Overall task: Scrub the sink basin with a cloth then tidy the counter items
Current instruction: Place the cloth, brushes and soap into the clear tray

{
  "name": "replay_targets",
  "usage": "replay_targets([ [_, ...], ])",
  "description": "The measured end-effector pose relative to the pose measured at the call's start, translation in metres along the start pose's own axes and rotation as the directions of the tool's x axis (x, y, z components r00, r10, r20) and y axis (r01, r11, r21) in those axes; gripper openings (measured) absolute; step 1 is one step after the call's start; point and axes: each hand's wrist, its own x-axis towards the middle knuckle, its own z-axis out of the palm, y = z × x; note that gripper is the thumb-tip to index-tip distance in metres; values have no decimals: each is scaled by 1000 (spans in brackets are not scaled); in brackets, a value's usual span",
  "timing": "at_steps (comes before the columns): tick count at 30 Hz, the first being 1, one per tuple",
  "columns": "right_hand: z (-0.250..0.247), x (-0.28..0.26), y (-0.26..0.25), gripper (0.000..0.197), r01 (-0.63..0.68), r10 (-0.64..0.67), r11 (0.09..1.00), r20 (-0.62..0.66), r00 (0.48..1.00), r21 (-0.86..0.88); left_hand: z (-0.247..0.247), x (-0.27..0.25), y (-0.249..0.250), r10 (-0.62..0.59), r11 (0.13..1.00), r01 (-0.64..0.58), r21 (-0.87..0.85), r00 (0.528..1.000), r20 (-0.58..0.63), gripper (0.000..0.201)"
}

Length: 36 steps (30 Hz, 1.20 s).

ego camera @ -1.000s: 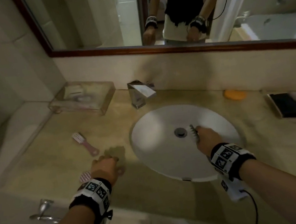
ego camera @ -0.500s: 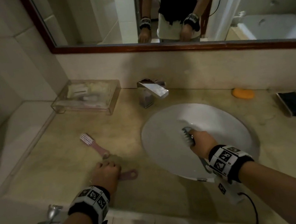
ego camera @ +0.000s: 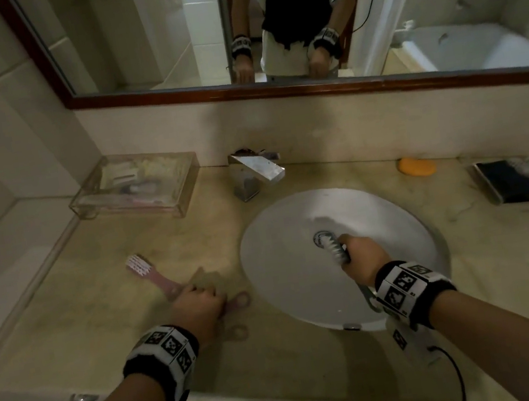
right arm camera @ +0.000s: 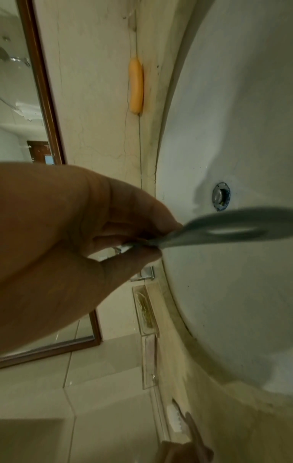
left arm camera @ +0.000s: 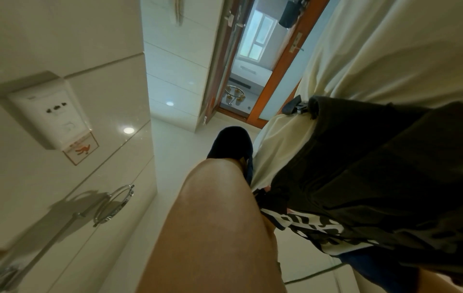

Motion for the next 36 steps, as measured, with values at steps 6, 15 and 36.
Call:
replay_targets([
  [6, -23, -7, 36, 31, -65, 64, 992, 14, 998, 106, -33, 38, 51, 94, 994, -96, -48, 994, -55, 40],
  [15, -82, -16, 172, 29, -224, 276, 930, -154, 949, 292, -141, 112, 178, 428, 903, -389, 182, 852, -303, 35],
  [36, -254, 69, 491, 34, -331, 393, 898, -189, 900, 291, -316, 339, 460, 529, 842, -456, 288, 804, -272, 48],
])
